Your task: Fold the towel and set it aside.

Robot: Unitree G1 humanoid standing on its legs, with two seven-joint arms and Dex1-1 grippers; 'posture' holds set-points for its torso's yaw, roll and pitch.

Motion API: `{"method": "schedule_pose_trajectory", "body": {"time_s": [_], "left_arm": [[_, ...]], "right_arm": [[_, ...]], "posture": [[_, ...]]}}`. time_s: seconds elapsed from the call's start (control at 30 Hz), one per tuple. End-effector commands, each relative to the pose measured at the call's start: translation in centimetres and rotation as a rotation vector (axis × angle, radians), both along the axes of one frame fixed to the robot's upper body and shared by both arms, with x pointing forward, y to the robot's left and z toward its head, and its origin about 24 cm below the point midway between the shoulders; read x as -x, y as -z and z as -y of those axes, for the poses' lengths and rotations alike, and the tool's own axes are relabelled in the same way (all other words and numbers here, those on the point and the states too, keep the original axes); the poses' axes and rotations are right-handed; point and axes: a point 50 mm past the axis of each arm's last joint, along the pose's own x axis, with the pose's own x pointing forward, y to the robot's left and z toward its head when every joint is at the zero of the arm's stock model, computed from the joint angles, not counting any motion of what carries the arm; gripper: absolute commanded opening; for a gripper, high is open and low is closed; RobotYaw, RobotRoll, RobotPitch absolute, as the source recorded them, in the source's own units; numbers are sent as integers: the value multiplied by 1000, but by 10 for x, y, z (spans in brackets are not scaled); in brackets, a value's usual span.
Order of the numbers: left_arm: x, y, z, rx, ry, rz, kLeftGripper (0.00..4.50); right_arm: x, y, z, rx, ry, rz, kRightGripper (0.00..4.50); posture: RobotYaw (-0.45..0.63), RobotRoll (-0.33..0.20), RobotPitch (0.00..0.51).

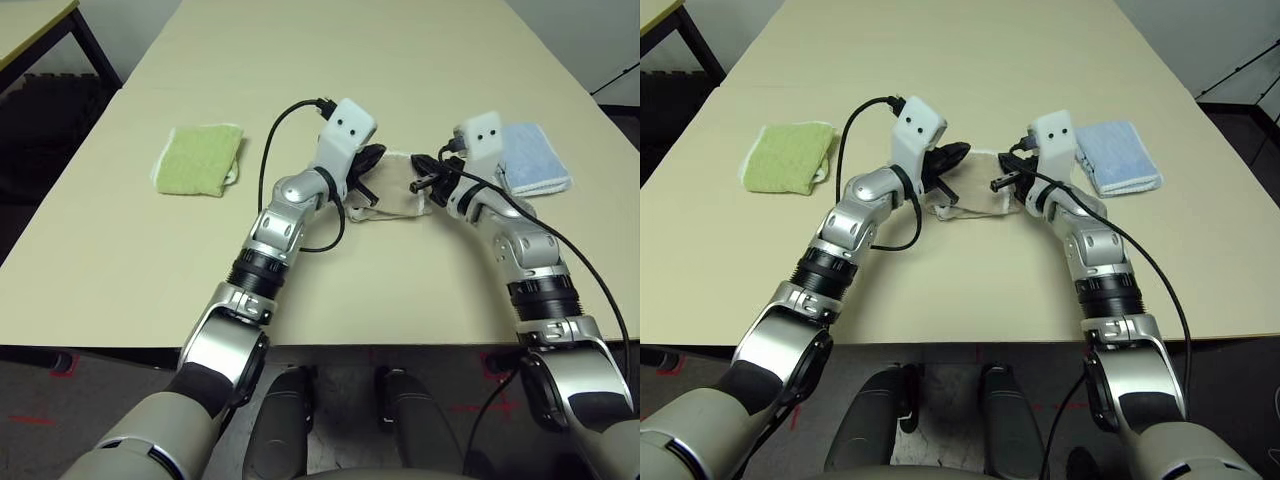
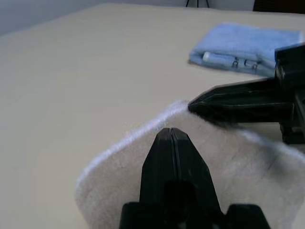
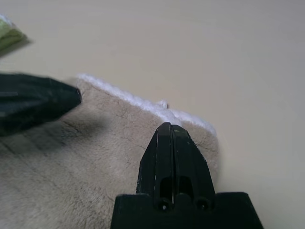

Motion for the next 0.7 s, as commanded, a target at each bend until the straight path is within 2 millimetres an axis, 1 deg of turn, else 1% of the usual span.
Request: {"method": "schedule_pose_trajectory", "body": {"time_s": [0.03,0.17,0.3,0.43,0.57,0.7], "left_arm": [[0,14,5,-52,8,-6,57],[0,27,3,-82,2,-28,57],[2,36,1,-93,-2,-47,57],[2,40,-1,-96,-8,-56,57],[-2,30,-2,-75,-22,-33,57],[-8,10,-9,-13,-52,4,57]], "right_arm": [[-2,16,0,27,12,-55,0],[-2,27,4,45,28,-95,0],[4,37,10,63,34,-125,0],[6,40,13,66,47,-127,0],[4,34,14,85,58,-90,0],[2,15,13,75,56,5,0]], "posture": [[28,0,117],[29,0,118],[25,0,123],[21,0,124],[23,0,123],[30,0,119]]}}
